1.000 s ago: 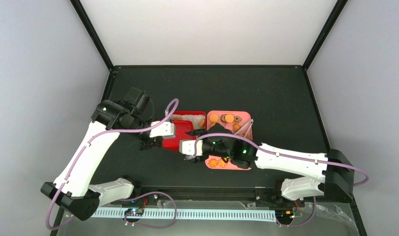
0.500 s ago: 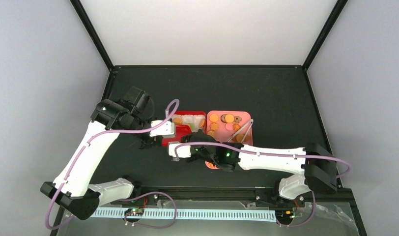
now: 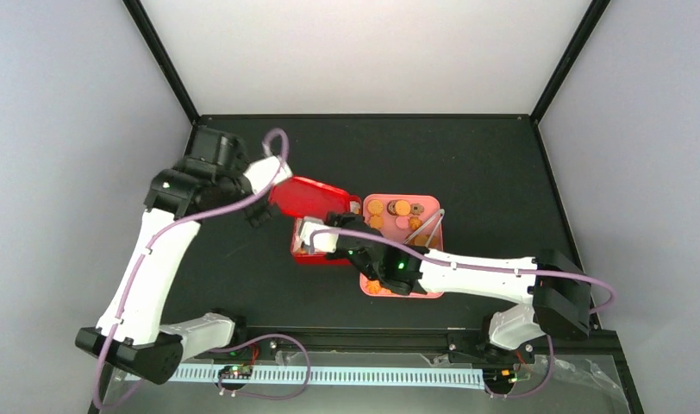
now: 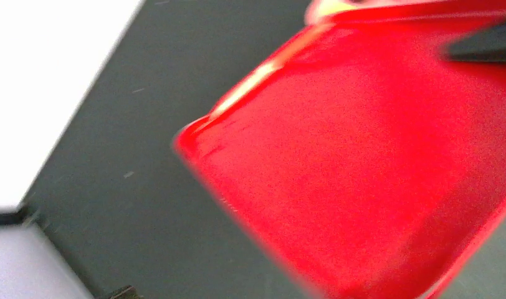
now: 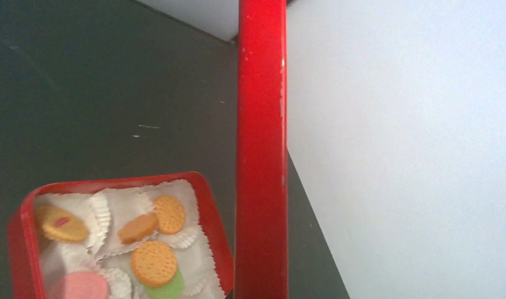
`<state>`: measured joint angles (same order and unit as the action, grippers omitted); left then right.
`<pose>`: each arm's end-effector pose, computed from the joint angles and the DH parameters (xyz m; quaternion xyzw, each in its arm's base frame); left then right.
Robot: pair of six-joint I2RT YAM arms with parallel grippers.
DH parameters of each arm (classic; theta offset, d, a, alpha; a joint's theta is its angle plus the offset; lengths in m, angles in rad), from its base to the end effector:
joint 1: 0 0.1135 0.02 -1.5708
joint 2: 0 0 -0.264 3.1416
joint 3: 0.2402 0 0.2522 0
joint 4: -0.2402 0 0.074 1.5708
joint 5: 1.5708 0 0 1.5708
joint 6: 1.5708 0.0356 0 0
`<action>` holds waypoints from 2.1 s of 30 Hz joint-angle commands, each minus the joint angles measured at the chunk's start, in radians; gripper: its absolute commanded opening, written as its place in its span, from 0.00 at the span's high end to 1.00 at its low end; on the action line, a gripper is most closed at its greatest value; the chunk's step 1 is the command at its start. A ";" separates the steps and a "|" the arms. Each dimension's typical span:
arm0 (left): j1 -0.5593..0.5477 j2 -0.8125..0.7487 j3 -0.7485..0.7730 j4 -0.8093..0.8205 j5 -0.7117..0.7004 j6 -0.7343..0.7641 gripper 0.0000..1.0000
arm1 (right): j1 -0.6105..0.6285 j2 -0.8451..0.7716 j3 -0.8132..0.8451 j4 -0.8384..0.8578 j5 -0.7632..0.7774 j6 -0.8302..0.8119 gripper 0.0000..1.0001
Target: Pack the cookies
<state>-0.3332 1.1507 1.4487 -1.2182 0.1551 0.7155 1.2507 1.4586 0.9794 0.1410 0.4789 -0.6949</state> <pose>0.1825 -0.0690 0.3969 0.4944 0.8054 -0.0115 0.3268 0.1210 0.3129 0.2811 -0.5780 0.5596 -0.0321 0.5931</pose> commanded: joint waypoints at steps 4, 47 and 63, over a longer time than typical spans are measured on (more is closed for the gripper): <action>0.318 0.091 0.232 0.223 0.059 -0.293 0.01 | -0.075 -0.076 0.034 -0.050 -0.051 0.296 0.99; 0.320 0.242 -0.465 0.416 0.253 -0.038 0.04 | -0.556 0.288 -0.262 0.685 -1.000 1.946 0.99; 0.204 0.377 -0.468 0.534 0.089 -0.102 0.09 | -0.556 0.243 -0.270 0.464 -0.948 1.801 0.65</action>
<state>-0.1230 1.5124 0.9661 -0.7227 0.3008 0.6304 0.6987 1.7462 0.7136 0.6891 -0.4969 1.1755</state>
